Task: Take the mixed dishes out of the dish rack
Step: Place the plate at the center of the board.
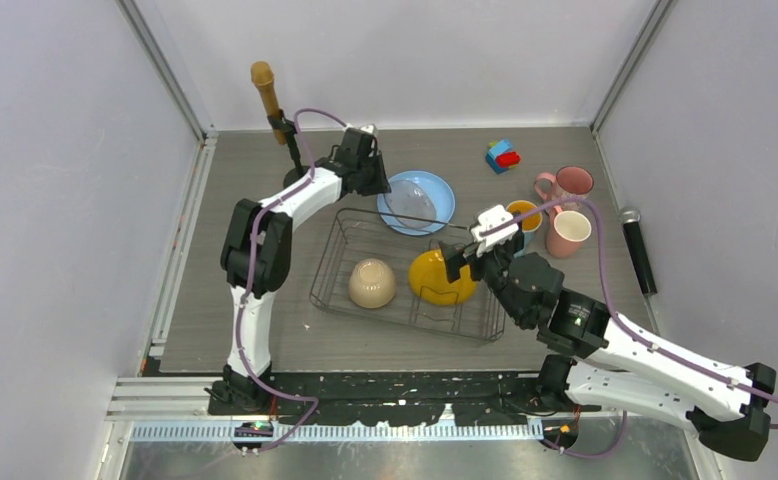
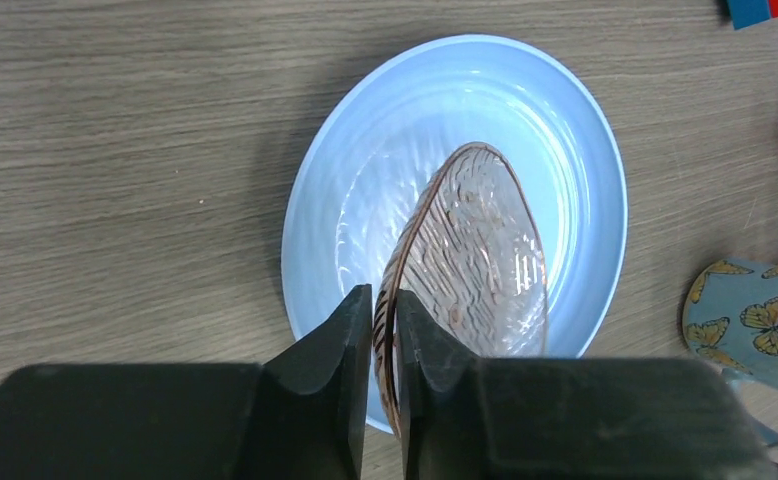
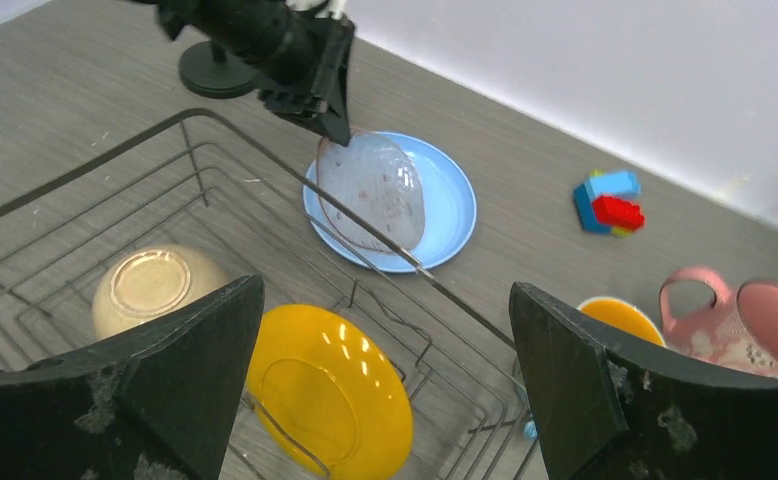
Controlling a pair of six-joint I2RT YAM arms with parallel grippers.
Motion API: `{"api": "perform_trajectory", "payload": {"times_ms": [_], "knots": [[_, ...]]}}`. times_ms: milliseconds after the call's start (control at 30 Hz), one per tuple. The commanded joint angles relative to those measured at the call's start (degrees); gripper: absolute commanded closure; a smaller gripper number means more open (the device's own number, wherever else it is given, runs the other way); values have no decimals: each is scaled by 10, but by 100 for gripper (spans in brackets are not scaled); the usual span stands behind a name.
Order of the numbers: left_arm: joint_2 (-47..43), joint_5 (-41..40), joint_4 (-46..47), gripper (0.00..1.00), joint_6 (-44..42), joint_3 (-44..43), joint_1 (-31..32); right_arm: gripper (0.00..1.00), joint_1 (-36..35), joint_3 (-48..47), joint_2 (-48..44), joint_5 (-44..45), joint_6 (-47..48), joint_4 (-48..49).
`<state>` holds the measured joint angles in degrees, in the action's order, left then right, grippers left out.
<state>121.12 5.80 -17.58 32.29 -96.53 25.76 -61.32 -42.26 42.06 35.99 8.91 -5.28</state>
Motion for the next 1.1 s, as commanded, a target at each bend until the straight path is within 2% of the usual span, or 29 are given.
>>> {"api": "perform_trajectory", "payload": {"times_ms": [0, 133, 300, 367, 467, 500, 533, 600, 667, 700, 733, 800, 900, 1067], "knots": [[13, 9, -21, 82, -7, -30, -3, 0, 85, -71, 28, -30, -131, -57], [18, 12, -21, 80, -6, -28, -3, 0, 185, -90, 64, -135, -209, -83], [30, 10, -35, 77, -8, -44, -3, 0, 216, -106, 100, -188, -228, -91], [35, 13, -37, 72, -8, -51, -3, 0, 227, -120, 107, -219, -232, -108], [33, 19, -37, 57, -8, -60, -3, 0, 253, -145, 124, -290, -234, -165], [29, 21, -36, 51, -8, -63, -3, 0, 276, -163, 130, -355, -233, -179], [23, 23, -36, 41, -8, -66, -3, 0, 288, -174, 146, -388, -231, -210], [6, 26, -37, 20, -6, -67, -3, 0, 329, -206, 177, -537, -207, -251], [-19, 32, -41, 5, 1, -64, -3, 0, 368, -226, 205, -632, -182, -265], [-35, 40, -37, 1, 3, -56, -3, 0, 391, -230, 218, -668, -163, -267], [-54, 49, -32, 0, 5, -45, -3, 0, 400, -231, 223, -725, -117, -272], [-107, 59, -20, 0, 0, -16, -3, 0, 424, -231, 236, -768, -52, -282], [-191, 51, -9, 0, -10, 50, -3, 0, 448, -260, 266, -809, 82, -375], [-346, 73, 45, 0, -5, 211, 2, 3, 456, -310, 329, -836, 153, -458]]}}
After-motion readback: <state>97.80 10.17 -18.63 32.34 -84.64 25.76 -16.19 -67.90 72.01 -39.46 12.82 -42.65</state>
